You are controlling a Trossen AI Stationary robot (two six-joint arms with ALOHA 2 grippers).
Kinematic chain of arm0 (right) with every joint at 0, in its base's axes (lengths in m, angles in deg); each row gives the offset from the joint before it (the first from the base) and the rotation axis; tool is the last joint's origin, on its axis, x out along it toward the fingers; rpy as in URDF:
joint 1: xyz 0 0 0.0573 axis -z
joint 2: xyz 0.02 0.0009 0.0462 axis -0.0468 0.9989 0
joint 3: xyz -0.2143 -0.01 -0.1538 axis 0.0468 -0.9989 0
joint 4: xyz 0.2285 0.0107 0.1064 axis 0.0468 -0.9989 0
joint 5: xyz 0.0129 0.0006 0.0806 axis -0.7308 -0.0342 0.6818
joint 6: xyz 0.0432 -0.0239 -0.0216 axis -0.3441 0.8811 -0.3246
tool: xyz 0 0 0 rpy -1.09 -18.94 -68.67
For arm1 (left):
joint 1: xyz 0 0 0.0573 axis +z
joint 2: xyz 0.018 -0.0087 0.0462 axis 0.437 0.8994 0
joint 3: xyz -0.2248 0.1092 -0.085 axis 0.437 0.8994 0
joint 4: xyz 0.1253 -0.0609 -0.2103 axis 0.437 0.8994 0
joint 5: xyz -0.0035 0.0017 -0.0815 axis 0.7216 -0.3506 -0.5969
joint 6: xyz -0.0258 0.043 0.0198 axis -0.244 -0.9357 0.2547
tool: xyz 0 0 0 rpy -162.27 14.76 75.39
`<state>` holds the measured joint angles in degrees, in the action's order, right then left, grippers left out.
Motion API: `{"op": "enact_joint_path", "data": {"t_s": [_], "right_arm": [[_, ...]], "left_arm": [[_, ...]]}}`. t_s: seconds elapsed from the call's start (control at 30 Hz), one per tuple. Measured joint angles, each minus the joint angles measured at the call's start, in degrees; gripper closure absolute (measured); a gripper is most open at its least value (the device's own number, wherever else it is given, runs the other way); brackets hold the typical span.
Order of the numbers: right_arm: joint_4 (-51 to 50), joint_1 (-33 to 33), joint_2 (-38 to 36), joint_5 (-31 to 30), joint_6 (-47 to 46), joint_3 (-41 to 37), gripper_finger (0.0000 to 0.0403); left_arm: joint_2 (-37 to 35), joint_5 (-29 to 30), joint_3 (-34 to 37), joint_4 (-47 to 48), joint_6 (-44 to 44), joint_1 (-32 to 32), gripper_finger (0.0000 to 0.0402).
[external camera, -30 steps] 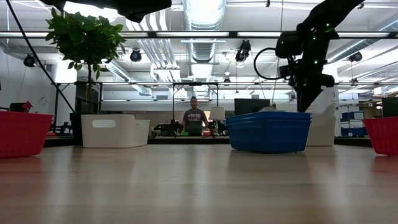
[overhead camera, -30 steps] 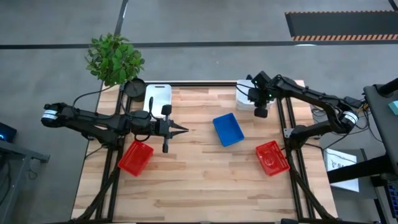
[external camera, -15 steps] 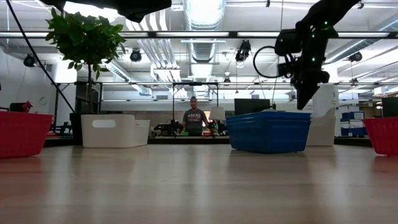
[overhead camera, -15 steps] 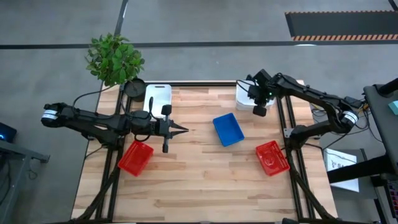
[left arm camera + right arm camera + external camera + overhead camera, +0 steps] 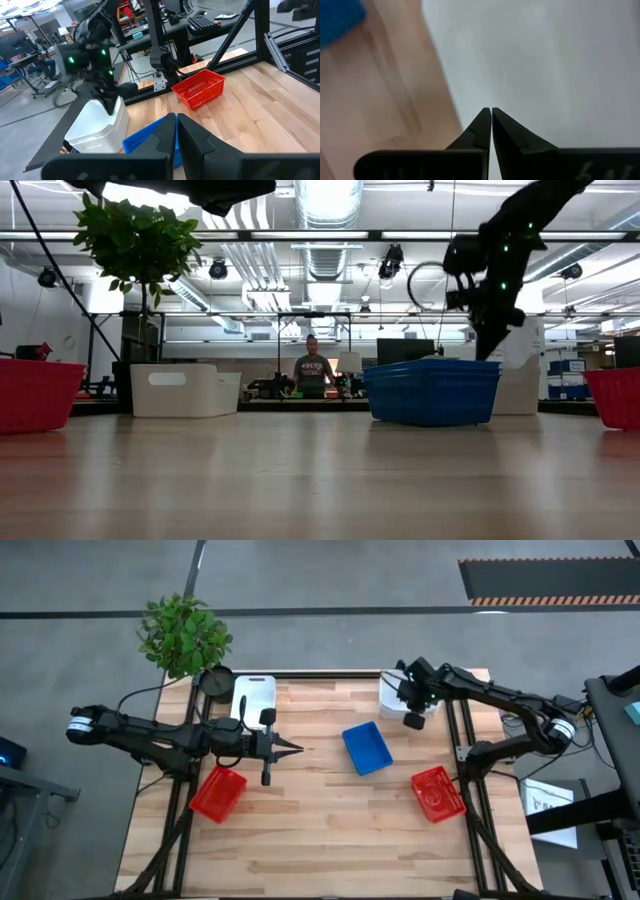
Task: Stack baskets by color
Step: Stack the center white bin on the right white bin, then stack the left white bin on the stacked white bin
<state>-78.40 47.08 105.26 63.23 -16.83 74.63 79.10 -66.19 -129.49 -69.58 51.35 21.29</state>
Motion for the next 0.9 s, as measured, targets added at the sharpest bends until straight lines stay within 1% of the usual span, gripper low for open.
{"op": "enact_joint_path", "data": {"t_s": [0.13,0.27,0.37,0.5,0.6,0.67,0.8,0.9], "right_arm": [[-2.6,-0.3,-2.2,0.5,-4.4,2.9,0.0394],[-1.7,-3.4,-6.6,3.3,-9.2,3.2,0.0394],[-1.7,-7.9,-9.6,3.4,-12.3,3.0,0.0394],[-0.4,-15.4,-13.6,3.5,-15.9,3.0,0.0394],[3.7,-21.3,-15.8,3.2,-18.3,2.3,0.0394],[7.4,-25.4,-17.1,3.2,-18.6,1.1,0.0394],[16.6,-32.3,-19.1,2.4,-17.6,-3.9,0.0394],[23.2,-35.7,-20.3,1.9,-16.6,-8.3,0.0394]], "left_arm": [[0.0,0.0,0.0,0.0,0.0,0.0,0.0401],[0.1,0.0,0.0,0.0,0.0,0.0,0.0401],[1.1,1.3,0.1,0.0,-0.1,0.1,0.0401],[3.1,6.9,0.1,-0.1,-0.3,0.2,0.0401],[4.8,11.4,0.1,-0.4,-0.5,0.3,0.0401],[5.8,13.3,-0.1,-0.7,-0.5,0.6,0.0401],[7.0,13.8,-0.6,-2.7,-0.2,1.3,0.0401],[8.0,13.8,-0.9,-3.5,1.1,2.0,0.0401]]}}
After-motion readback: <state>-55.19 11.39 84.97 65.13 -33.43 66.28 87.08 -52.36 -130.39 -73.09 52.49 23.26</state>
